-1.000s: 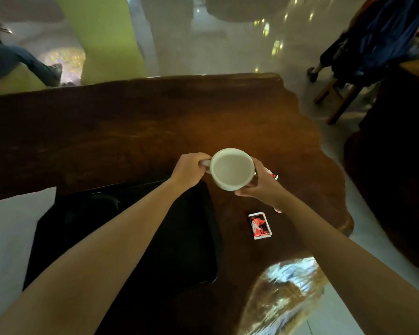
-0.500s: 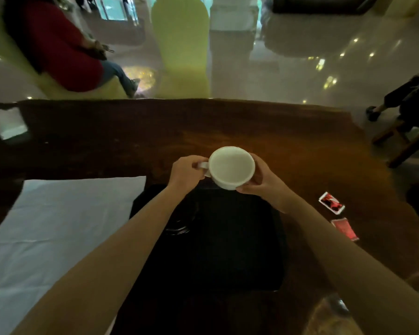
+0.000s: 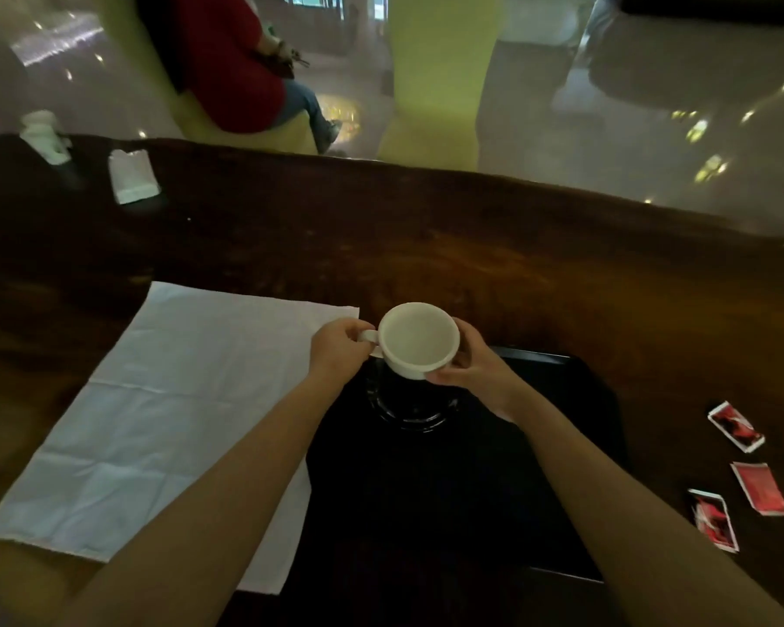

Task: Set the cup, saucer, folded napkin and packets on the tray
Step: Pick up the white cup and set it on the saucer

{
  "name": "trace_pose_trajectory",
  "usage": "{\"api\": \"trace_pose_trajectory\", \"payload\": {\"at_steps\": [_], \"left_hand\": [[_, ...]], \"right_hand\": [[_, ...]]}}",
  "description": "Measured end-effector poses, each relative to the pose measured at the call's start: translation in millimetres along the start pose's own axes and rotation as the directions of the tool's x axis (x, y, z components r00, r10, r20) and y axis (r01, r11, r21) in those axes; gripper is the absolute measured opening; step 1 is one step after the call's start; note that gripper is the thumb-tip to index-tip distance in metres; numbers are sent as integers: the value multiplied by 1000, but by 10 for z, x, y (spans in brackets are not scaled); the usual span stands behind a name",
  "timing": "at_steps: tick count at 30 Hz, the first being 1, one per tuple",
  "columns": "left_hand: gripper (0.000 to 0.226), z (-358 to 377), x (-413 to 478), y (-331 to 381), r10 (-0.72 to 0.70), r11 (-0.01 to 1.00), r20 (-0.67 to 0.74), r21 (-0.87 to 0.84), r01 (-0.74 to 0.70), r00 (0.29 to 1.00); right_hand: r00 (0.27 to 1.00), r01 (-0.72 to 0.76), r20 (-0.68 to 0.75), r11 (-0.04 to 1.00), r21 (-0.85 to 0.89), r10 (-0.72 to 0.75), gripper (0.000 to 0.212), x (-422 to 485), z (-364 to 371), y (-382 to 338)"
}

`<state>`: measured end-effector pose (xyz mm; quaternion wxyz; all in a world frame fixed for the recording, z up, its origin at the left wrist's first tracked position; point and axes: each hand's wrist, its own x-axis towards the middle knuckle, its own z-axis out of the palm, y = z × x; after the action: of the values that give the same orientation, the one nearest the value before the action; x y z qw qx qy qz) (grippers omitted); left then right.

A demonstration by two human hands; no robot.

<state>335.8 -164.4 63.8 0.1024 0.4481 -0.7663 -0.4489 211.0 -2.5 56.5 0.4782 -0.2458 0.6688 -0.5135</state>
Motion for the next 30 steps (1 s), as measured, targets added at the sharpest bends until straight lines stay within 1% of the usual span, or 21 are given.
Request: {"api": "trace_pose_trajectory", "payload": {"at_steps": [8, 12, 17, 20, 26, 30], "left_hand": [[18, 252, 129, -237, 49, 997, 66, 63, -53, 997], [19, 305, 154, -347, 57, 995, 68, 79, -63, 996], [19, 351, 185, -433, 83, 982, 75, 165, -94, 994], [19, 383, 210, -488, 93, 974, 102, 199, -112, 990], [18, 423, 227, -540, 89, 967, 115, 227, -114, 989], [17, 410, 235, -539, 87, 957, 120, 267, -116, 989]], "right_hand": [[995, -82, -60, 996, 46, 85, 89, 47, 77, 372], [993, -84, -80, 995, 55, 88, 88, 72, 132, 471], [990, -76, -122, 997, -5, 75, 88, 95, 173, 563], [987, -79, -143, 996, -29, 74, 90, 102, 171, 611], [987, -54, -153, 998, -44, 47, 89, 77, 198, 656], [986, -72, -154, 997, -37, 65, 91, 87, 206, 649]]}}
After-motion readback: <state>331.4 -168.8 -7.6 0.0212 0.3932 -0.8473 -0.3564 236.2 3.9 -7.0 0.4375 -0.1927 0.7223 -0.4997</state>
